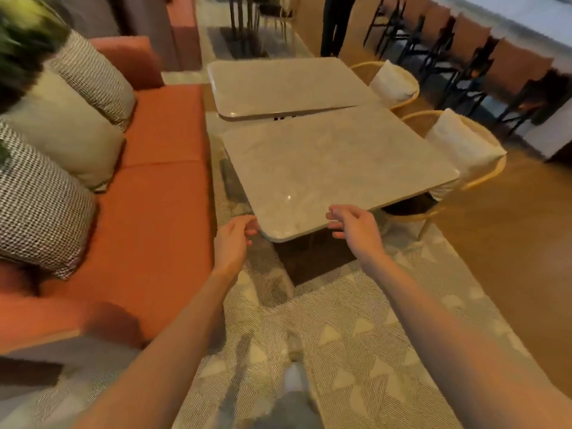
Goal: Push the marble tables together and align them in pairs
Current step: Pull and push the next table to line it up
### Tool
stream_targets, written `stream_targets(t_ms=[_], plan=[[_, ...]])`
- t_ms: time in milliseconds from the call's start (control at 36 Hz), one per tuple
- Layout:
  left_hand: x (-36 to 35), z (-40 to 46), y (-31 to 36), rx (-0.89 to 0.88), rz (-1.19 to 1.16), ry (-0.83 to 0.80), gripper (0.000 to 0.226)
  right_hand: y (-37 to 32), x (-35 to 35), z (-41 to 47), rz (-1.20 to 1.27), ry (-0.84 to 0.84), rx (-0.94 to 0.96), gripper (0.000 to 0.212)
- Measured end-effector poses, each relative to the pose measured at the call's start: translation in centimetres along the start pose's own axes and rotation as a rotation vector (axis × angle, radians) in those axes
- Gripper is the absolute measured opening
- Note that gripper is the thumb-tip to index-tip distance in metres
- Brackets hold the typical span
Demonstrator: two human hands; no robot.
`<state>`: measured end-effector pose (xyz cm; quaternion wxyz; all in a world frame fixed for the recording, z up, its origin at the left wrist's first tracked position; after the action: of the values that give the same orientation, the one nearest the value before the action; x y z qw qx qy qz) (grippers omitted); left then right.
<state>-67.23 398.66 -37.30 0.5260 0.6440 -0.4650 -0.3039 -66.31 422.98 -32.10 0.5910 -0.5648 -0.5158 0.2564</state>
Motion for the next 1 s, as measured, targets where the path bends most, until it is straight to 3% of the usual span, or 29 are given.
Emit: stream_targets(t_ms=[139, 250, 389, 500, 667, 750, 889, 1000], plan=[[-3.7, 5.2, -3.1, -0.039, 0.192, 0.073, 0.016, 2.8, -1.4, 6.8, -0.133, -0.103, 0.006, 0.016], [-7.0, 7.9, -5.4, -0.124, 0.396, 0.065, 0.029, 5.4, -1.8, 11.9, -0.312, -0.171, 0.051, 0.015], [-9.7, 10.0, -7.6, -0.120, 0.603, 0.020, 0.040, 8.9, -2.5, 17.4, -0.592, -0.274, 0.098, 0.034], [-12.7, 12.9, -9.6, -0.166, 0.700, -0.012, 0.046, 10.9, -5.0, 21.5, -0.781, -0.347, 0.235, 0.044], [-18.3, 16.8, -12.6, -0.470, 0.913, 0.012, 0.054, 14.7, -10.9, 26.0, -1.038, -0.459, 0.578, 0.054], [-20.5, 17.9, -14.4, -0.526, 0.980, 0.128, 0.056, 17.1, -12.9, 27.9, -1.050, -0.388, 0.753, 0.055], [-21.4, 18.1, -16.3, -0.635, 1.095, 0.414, 0.053, 19.6, -13.9, 28.4, -0.932, -0.129, 1.015, 0.052], [-21.6, 18.3, -16.6, -0.682, 1.118, 0.450, 0.054, 19.8, -14.1, 28.4, -0.937, -0.047, 1.087, 0.050]])
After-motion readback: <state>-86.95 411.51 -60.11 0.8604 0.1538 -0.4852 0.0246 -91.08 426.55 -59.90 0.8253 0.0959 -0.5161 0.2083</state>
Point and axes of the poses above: each hand's wrist, its own z-axis towards the middle knuckle, its own x-axis out of the back of the hand, y = z × x, the point moved 4 cm from there along z, towards the middle knuckle, and after that the axes turned 10 degrees about y, right-handed, at the moved point
